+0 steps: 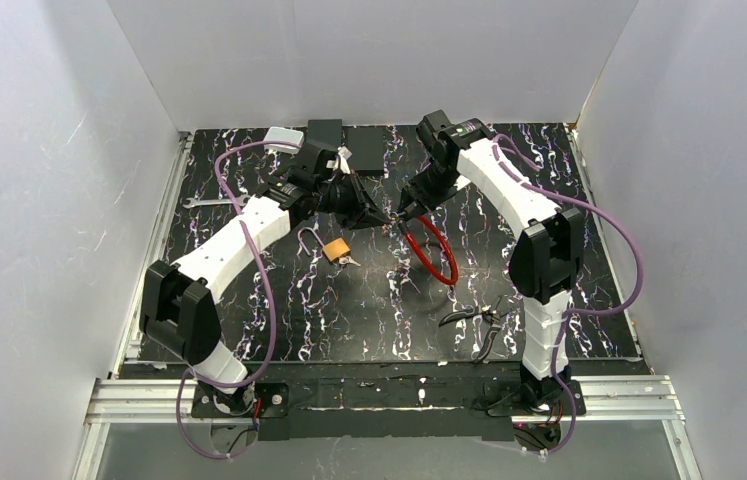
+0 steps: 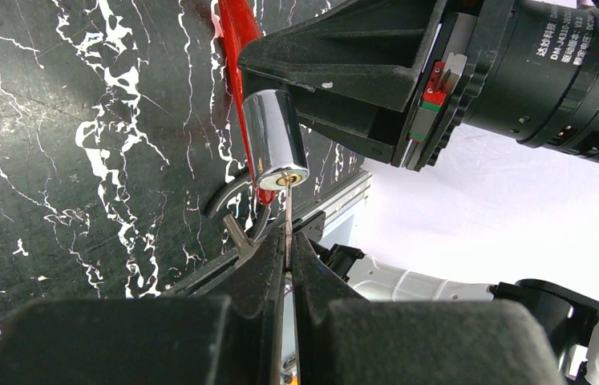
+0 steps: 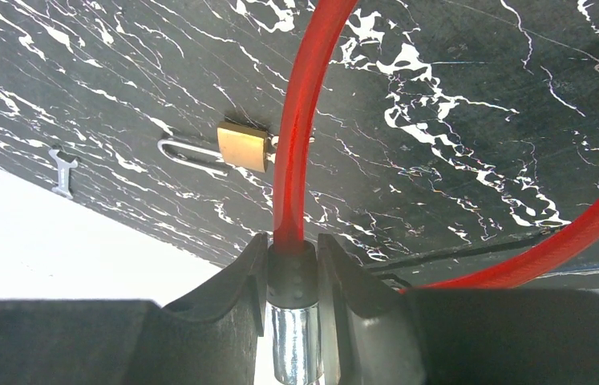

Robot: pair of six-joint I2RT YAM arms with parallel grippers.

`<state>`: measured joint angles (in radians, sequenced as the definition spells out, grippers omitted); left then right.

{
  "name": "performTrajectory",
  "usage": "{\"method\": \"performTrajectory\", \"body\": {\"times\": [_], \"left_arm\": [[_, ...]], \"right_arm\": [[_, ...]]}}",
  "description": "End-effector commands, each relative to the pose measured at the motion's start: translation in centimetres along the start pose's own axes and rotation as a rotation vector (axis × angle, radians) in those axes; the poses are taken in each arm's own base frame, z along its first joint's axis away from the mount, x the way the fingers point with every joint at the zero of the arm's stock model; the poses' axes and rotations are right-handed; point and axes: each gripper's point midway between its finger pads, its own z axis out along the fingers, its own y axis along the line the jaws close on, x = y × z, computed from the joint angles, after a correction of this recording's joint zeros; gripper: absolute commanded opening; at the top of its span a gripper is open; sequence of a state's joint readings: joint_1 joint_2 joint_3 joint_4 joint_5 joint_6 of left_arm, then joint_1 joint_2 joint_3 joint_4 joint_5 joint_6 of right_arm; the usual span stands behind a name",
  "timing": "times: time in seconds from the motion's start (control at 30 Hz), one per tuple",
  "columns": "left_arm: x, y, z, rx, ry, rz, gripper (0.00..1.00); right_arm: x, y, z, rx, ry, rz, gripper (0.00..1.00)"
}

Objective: Unlock with the key

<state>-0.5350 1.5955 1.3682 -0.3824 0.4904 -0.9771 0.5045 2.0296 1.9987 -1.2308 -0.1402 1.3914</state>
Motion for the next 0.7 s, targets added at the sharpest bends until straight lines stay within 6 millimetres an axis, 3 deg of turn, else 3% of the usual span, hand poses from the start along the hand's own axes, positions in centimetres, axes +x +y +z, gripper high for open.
{"method": "performTrajectory", "body": {"times": [0.0,0.67], "left_arm": [[0.5,0.0,-0.3,-0.018,0.011,0.005,0.00],[-0.8,-0.7,-1.3,-0.013,-0.071,0.073,0.00]], "right_arm": [[0.2,0.2,-0.3,-0.006,0.009,0.013,0.01],[0.3,0.2,-0.4,-0.006,0.012,0.002,0.01]]}}
